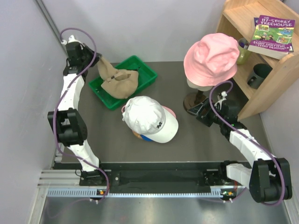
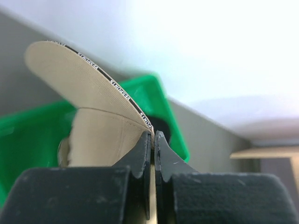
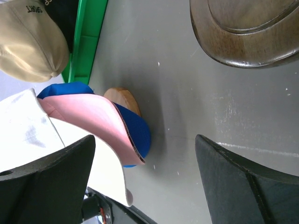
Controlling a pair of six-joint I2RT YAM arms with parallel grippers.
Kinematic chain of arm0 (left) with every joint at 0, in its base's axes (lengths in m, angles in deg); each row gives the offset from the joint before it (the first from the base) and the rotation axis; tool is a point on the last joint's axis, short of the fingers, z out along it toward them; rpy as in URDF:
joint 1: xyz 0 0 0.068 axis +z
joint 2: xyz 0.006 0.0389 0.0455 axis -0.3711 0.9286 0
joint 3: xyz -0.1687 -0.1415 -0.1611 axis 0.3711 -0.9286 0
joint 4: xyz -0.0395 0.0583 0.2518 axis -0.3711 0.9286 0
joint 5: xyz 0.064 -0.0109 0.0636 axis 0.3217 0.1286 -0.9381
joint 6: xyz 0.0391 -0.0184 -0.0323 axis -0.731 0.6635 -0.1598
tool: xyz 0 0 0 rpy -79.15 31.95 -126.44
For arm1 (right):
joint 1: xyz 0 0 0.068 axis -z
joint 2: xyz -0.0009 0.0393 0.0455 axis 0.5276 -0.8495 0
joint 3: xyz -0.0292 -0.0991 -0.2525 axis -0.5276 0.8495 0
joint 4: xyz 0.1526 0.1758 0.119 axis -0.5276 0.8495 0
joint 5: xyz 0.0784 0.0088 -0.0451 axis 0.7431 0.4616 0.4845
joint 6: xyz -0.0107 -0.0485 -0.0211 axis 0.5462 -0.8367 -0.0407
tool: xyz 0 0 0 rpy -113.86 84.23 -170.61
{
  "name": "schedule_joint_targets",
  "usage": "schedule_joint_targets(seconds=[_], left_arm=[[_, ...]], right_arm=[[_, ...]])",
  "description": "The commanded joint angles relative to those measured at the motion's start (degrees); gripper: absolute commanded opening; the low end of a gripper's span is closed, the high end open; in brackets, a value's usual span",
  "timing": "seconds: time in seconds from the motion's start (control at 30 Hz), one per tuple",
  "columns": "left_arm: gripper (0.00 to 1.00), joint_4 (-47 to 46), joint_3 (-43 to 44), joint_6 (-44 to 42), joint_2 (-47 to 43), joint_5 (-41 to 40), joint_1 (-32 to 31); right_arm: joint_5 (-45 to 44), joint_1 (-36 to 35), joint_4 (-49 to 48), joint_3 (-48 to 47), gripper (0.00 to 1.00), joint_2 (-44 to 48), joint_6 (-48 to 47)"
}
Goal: Stack the hats
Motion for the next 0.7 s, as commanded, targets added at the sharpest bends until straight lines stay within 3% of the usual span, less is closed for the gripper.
schedule_joint_targets(seconds=[0.0, 0.23, 0.37, 0.5, 0.67], left_arm=[[0.00, -11.50, 6.59, 1.07, 0.01, -0.24, 0.26], [0.00, -17.39, 16.95, 3.97, 3.70, 1.60, 0.18], [0.00, -23.44, 18.11, 4.59, 2.83, 8.10, 0.18], [0.00, -27.22, 17.76, 4.76, 0.72, 22.83, 0.09], [0.00, -24.43, 17.85, 4.59, -3.49, 35.87, -1.66]], right_arm=[[-0.68, -0.77, -3.34, -2.05, 0.87, -0.34, 0.16], [-1.74, -1.21, -2.73, -3.28, 0.87, 0.19, -1.07], [-5.16, -1.56, 0.08, -5.39, 0.86, 2.73, -3.62], [-8.58, -1.47, 1.14, -7.50, 0.86, 7.47, -4.32], [-11.05, -1.65, 2.28, -11.63, 0.86, 15.03, -3.01]])
